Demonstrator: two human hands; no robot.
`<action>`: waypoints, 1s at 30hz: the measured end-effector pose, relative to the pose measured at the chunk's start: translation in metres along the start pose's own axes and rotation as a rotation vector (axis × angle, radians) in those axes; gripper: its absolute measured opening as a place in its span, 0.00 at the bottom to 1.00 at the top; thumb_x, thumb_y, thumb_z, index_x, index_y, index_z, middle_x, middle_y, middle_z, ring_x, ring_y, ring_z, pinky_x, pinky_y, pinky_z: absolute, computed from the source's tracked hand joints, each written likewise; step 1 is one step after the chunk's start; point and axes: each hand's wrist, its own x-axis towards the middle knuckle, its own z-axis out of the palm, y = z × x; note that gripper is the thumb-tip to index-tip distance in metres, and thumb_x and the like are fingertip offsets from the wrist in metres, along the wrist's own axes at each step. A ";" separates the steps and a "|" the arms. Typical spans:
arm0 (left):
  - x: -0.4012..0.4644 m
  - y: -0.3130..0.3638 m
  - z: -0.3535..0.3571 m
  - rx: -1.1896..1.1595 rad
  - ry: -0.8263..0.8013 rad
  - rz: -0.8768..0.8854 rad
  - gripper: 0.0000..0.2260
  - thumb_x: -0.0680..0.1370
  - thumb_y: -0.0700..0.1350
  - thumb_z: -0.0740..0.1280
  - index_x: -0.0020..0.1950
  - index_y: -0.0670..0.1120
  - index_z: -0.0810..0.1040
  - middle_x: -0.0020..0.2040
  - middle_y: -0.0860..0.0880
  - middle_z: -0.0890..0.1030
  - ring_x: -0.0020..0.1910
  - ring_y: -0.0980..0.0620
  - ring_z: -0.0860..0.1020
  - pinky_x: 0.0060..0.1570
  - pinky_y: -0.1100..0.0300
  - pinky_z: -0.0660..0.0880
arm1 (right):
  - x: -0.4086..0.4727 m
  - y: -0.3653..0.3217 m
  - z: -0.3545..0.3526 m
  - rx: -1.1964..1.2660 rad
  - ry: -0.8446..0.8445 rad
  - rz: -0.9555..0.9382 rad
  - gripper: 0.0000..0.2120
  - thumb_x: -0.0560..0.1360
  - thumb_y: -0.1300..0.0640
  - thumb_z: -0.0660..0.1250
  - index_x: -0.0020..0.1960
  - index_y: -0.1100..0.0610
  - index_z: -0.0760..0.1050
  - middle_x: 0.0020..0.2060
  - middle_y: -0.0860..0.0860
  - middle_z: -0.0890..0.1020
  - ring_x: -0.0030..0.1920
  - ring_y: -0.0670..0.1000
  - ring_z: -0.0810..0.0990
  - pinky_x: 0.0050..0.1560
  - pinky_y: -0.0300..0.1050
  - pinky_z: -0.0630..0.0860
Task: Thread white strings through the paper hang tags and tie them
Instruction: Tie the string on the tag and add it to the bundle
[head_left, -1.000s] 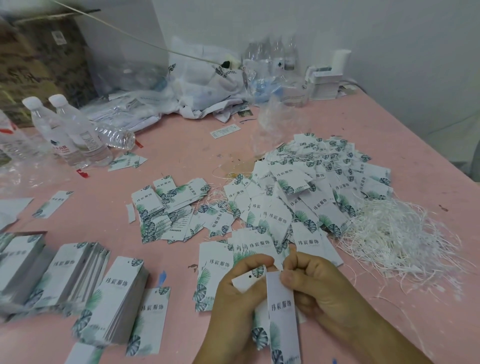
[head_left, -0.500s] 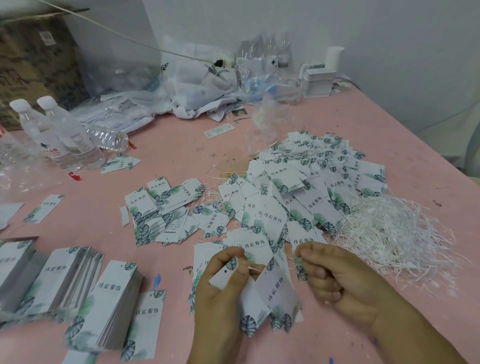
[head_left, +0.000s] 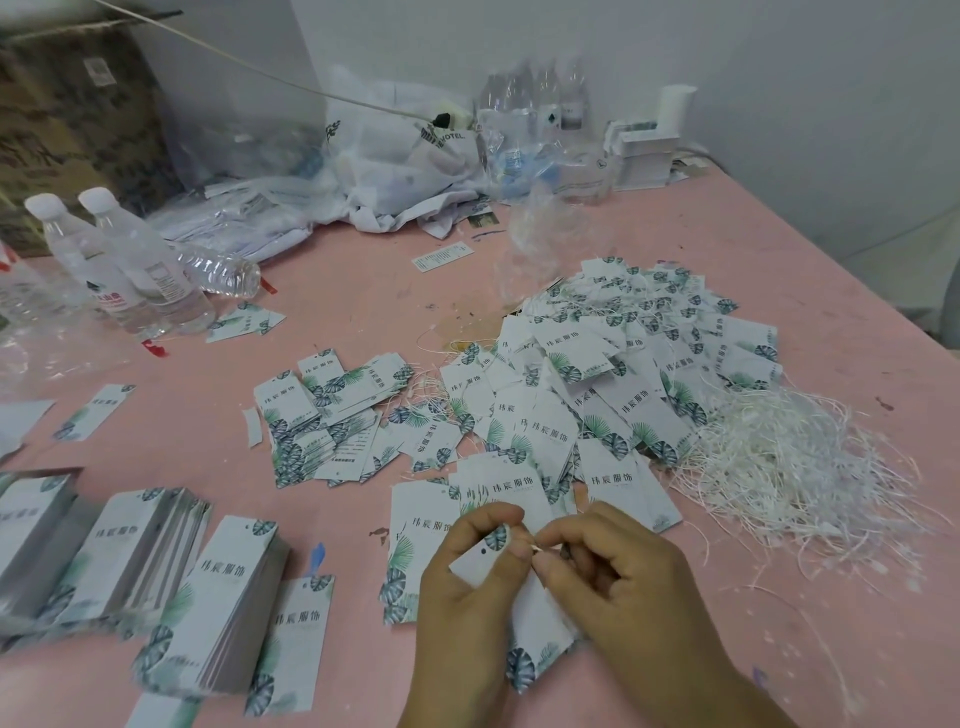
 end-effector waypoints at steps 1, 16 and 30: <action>0.000 0.000 0.000 0.029 0.001 0.012 0.10 0.67 0.41 0.74 0.47 0.46 0.83 0.43 0.38 0.81 0.45 0.38 0.79 0.55 0.38 0.74 | 0.000 0.002 0.001 -0.019 0.006 -0.008 0.03 0.71 0.51 0.73 0.44 0.46 0.82 0.32 0.47 0.71 0.30 0.43 0.71 0.34 0.31 0.68; -0.006 -0.010 -0.001 0.326 -0.071 0.188 0.11 0.65 0.43 0.66 0.44 0.56 0.72 0.48 0.50 0.82 0.49 0.42 0.79 0.50 0.45 0.78 | -0.001 0.002 0.004 -0.041 0.051 -0.019 0.05 0.68 0.58 0.71 0.39 0.48 0.79 0.30 0.44 0.70 0.29 0.42 0.69 0.34 0.30 0.67; -0.011 -0.003 0.002 0.319 -0.188 0.138 0.09 0.70 0.43 0.69 0.47 0.55 0.80 0.41 0.47 0.83 0.38 0.53 0.79 0.38 0.63 0.75 | 0.000 0.002 0.003 -0.049 0.058 0.011 0.05 0.68 0.57 0.70 0.40 0.48 0.78 0.30 0.48 0.71 0.29 0.43 0.69 0.33 0.30 0.68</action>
